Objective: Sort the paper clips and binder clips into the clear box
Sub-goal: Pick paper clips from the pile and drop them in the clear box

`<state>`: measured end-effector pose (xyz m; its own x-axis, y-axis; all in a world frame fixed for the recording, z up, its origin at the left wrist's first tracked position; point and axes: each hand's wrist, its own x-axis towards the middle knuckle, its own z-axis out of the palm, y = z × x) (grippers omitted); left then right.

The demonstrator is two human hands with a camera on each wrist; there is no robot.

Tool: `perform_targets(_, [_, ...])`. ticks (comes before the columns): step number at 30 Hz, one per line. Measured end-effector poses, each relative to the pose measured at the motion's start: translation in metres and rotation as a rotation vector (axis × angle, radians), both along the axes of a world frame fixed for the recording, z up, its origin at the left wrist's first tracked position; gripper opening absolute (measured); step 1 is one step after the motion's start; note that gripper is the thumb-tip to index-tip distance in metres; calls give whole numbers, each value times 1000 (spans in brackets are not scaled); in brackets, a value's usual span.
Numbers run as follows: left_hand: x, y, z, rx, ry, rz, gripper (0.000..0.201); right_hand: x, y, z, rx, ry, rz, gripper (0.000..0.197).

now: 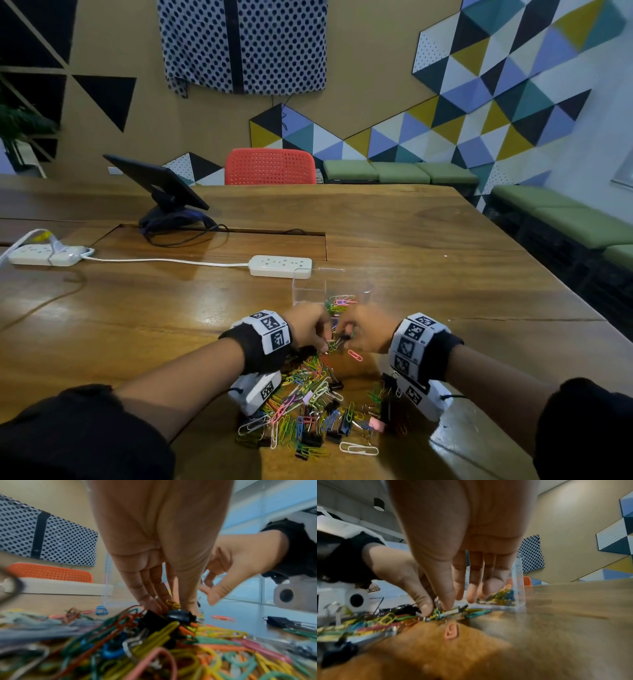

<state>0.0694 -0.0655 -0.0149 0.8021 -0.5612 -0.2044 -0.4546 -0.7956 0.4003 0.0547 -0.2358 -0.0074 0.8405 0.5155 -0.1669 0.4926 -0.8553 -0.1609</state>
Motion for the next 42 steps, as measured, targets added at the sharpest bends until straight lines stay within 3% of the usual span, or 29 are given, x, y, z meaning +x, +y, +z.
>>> perform_targets(2, [0, 1, 0, -14, 7, 13, 20, 0, 3, -3, -37, 23, 1, 34])
perform_targets(11, [1, 4, -3, -31, -51, 89, 15, 0, -7, 0, -4, 17, -100, 20])
perform_targets(19, [-2, 6, 0, 113, -148, 64, 23, -4, -24, 5, -70, 58, -202, 26])
perform_targets(22, [-1, 9, 1, 126, -149, 64, 20, -1, -16, 4, -53, -13, -123, 27])
perform_targets(24, [0, 11, 3, 153, -158, 57, 21, 2, -6, 1, -67, -59, -22, 39])
perform_targets(27, [0, 13, 1, 199, -131, 19, 24, 8, 9, -6, -113, -22, 74, 58])
perform_targets(32, [-1, 16, -5, 217, -182, -2, 27, 10, 18, -10, -177, 22, 121, 62])
perform_targets(36, [0, 18, -7, 165, -210, -2, 18, 12, 10, -11, -186, 7, 62, 55])
perform_targets(42, [-4, 15, -2, 60, -156, 17, 10, 9, 2, -5, -89, -1, 42, 28])
